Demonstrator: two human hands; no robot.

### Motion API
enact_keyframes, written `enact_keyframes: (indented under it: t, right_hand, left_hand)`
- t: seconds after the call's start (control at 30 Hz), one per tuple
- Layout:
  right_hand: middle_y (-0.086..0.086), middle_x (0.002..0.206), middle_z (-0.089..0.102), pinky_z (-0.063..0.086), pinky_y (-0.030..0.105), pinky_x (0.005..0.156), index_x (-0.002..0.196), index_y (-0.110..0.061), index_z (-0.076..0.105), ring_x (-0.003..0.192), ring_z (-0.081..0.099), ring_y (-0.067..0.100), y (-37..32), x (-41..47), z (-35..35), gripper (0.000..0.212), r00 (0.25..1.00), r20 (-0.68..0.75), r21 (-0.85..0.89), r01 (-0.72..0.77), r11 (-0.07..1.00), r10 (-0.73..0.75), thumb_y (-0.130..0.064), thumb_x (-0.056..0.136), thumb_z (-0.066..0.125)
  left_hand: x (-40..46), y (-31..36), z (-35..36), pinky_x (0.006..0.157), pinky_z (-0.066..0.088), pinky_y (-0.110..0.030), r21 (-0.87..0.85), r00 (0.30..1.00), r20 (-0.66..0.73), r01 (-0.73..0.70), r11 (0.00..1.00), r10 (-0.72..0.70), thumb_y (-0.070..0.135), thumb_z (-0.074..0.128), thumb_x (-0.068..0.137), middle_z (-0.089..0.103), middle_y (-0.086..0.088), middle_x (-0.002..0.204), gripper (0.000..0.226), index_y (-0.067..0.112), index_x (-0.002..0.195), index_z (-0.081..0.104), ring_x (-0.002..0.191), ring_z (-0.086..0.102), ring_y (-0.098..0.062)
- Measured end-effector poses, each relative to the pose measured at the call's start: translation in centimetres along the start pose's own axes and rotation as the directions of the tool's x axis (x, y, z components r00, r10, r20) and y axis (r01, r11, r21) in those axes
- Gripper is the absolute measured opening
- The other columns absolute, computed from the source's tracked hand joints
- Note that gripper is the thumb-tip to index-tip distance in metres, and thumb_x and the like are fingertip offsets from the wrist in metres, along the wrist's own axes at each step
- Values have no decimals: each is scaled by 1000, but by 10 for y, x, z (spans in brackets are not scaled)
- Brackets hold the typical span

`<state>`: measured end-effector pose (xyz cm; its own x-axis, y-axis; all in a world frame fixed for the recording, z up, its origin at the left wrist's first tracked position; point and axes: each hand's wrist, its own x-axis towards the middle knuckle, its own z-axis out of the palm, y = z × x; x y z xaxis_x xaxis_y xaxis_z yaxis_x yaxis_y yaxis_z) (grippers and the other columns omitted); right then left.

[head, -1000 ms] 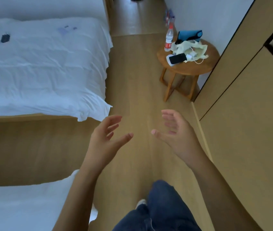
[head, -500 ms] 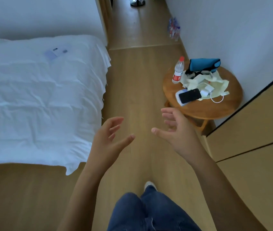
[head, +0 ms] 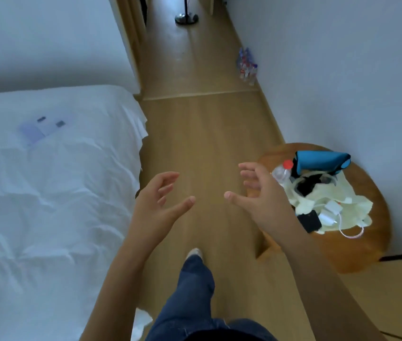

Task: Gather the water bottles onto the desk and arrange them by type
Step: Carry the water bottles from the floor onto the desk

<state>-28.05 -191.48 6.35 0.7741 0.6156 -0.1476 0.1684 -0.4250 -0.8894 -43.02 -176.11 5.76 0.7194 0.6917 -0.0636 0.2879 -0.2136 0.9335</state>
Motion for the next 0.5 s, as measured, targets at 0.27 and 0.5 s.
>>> enact_keyframes:
  t: [0.27, 0.5]
  right_hand:
    - [-9, 135, 52, 42, 25, 96, 133, -30, 48, 118, 51, 8, -51, 197, -10, 63, 993, -109, 34, -40, 999, 43, -27, 79, 81]
    - [-15, 128, 49, 45, 38, 106, 134, -32, 47, 122, 51, 10, -46, 384, -30, 64, 983, -158, 36, -85, 996, 90, -29, 80, 81]
  left_hand:
    - [226, 35, -12, 89, 42, -13, 38, 994, 98, -48, 998, 44, 29, 82, 77, 57, 26, 117, 50, 34, 120, 57, 117, 56, -5]
    - [425, 43, 28, 92, 44, -18, 62, 988, 144, -59, 996, 50, 28, 82, 78, 57, 26, 117, 50, 33, 120, 58, 116, 56, -3]
